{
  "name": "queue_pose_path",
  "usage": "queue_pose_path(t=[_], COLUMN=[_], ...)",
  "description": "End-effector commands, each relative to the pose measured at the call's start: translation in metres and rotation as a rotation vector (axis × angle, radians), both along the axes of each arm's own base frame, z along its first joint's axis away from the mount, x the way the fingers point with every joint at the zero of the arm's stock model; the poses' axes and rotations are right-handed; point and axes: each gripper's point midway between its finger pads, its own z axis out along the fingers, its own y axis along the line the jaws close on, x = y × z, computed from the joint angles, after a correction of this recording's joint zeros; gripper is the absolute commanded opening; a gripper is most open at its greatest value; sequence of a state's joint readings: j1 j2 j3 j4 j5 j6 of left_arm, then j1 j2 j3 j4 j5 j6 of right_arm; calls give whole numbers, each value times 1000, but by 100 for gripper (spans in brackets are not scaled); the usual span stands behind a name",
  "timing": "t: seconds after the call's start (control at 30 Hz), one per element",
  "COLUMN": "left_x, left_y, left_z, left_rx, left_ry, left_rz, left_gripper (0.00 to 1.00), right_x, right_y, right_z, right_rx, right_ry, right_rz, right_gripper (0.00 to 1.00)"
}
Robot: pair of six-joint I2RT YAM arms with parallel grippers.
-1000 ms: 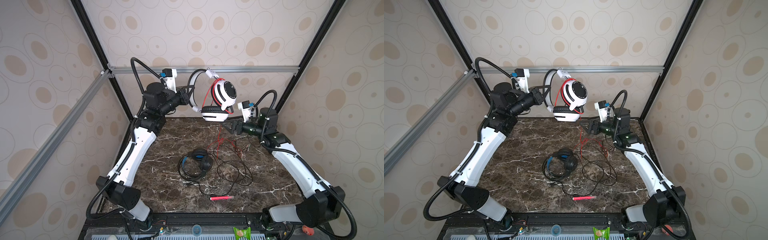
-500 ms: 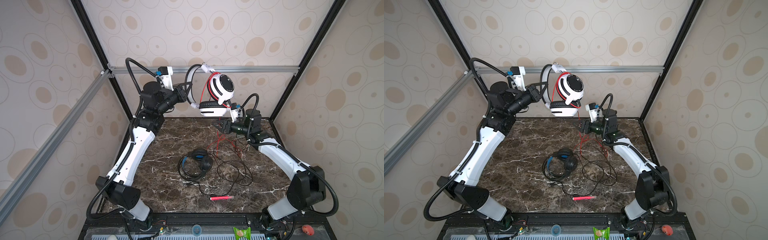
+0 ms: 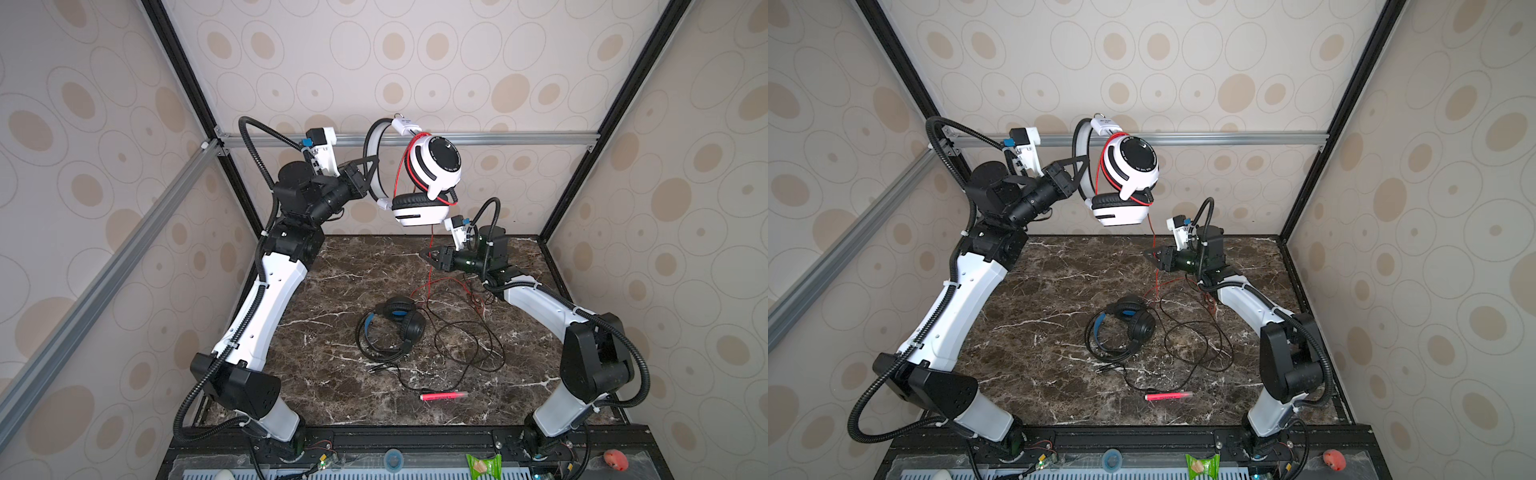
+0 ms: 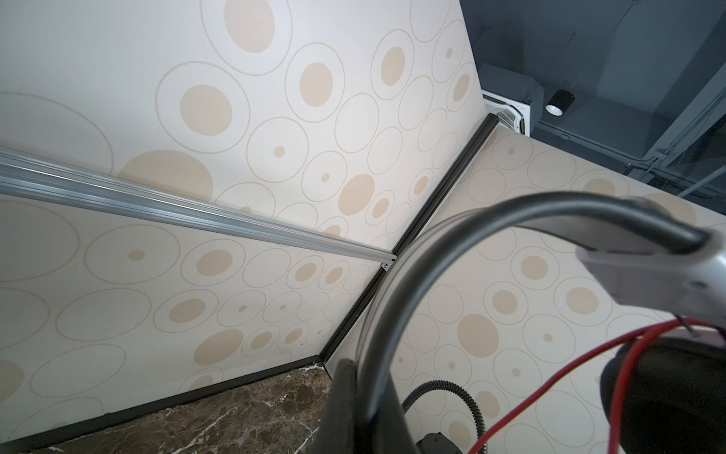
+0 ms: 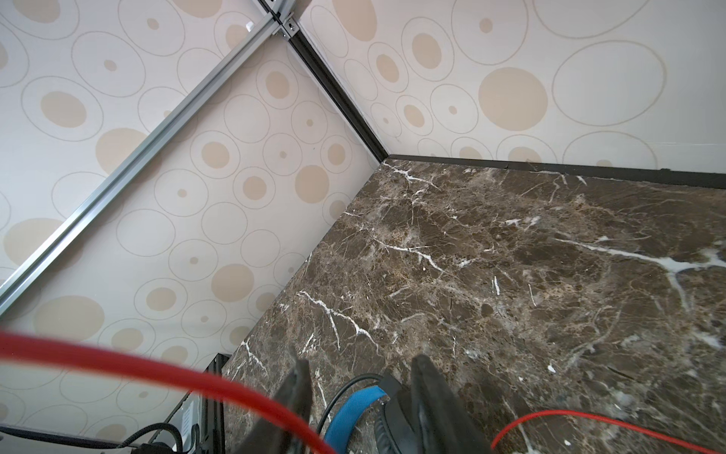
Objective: Wrap the headphones
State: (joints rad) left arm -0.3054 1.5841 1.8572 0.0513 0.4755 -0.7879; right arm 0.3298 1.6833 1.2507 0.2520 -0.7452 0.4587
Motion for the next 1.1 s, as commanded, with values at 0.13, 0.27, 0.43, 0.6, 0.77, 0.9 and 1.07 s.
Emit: queue_pose_path(t=[0.13,0.27,0.43,0.6,0.77,0.9,1.07], left_x=[-10,1,25,56,80,92,105], left_y=[11,30,58,63,68,75,82], left_z=[33,32,21,-5,-37,-53,-76], left_rx=[-108,-171,-264,-315,-308,-277,-163], left_ry=[-74,-44,39,167,264,283,289], left_rz=[-10,94,250,311,395,468,580], left_gripper=[0,0,0,0,0,0,0], right_x=[-1,-2,-7,-21,-39,-55,-77], right_y=[10,8,6,11,17,23,35], right_z=[-12,-16,-19,-24,-25,-25,-19], right_rx=[11,-10,-67,-162,-235,-289,-366], right_ry=[19,29,30,17,-2,-12,-48], right_rz=[29,11,-23,-27,-13,8,56], right_gripper=[26,11,2,0,0,0,0])
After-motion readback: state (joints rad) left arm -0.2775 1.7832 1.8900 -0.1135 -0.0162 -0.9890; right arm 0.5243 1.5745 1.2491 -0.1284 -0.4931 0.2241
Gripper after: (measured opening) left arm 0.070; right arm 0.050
